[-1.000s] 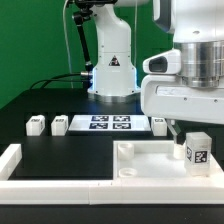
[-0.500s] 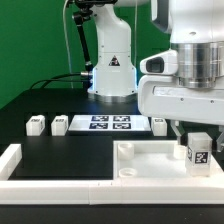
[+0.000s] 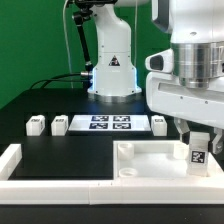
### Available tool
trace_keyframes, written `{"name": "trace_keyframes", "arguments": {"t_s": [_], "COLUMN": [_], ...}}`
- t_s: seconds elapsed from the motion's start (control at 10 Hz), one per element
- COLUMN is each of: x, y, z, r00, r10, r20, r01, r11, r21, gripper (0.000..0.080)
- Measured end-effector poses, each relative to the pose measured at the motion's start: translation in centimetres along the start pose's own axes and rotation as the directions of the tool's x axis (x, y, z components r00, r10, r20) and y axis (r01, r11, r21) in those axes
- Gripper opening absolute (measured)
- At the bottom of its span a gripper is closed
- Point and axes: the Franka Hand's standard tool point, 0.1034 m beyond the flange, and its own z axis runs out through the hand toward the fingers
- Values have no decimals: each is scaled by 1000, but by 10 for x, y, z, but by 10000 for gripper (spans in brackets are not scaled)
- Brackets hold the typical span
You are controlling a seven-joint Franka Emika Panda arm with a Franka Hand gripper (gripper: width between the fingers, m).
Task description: Assemble square table
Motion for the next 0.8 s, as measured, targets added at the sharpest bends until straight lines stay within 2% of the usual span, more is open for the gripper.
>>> {"name": "trace_keyframes", "arguments": {"t_s": [0.1,0.2,0.3,0.6,0.7,0.8], "x": [-3,-3,0,-2,-1,1], "y": [-2,-4,-3,-5,-4,-2], "z": [1,1,1,1,1,1], "r00": [984,911,904,803,735,598], "r10": [176,411,427,596,676,797], "r20": [7,12,11,31,52,86], "r01": [-176,-411,-427,-596,-678,-801], "r11": [984,911,904,802,734,598], "r21": [4,14,39,42,42,35], "gripper": [400,400,400,400,400,400]}}
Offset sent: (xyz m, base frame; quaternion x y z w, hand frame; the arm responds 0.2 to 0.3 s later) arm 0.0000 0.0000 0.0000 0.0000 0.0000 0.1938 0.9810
